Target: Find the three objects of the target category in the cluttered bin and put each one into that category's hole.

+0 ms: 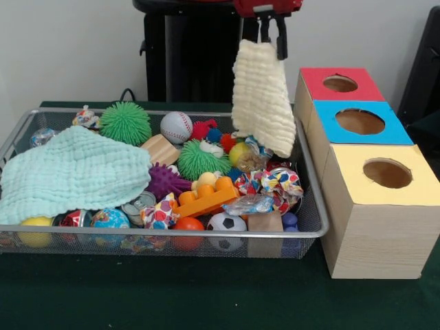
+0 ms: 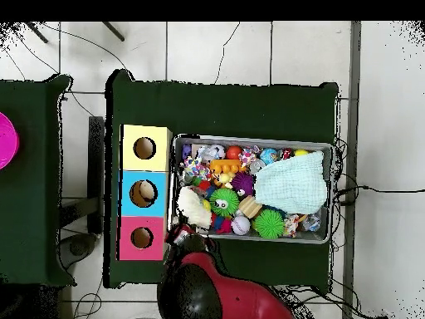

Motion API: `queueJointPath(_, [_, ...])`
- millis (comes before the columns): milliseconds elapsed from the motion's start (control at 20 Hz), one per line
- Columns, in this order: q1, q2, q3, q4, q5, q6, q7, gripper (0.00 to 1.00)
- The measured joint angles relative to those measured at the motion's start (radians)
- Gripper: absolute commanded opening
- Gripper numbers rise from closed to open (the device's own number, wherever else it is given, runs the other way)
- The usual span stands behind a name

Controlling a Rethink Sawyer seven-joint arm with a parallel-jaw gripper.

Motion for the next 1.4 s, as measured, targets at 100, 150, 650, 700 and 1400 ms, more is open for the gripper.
queueJointPath(100, [0.024,-0.001,-0.024,-0.002,0.001,0.001,0.000,1.00])
queueJointPath(150, [0.035,-0.002,-0.036,-0.003,0.002,0.002,0.000,1.00])
queueJointPath(650, [0.231,-0.026,-0.179,-0.015,0.007,0.022,0.000,1.00])
queueJointPath(700, [0.223,-0.028,-0.178,-0.015,0.007,0.022,0.000,1.00])
queueJointPath(1400, [0.116,-0.043,-0.275,-0.170,-0.202,0.258,0.000,1.00])
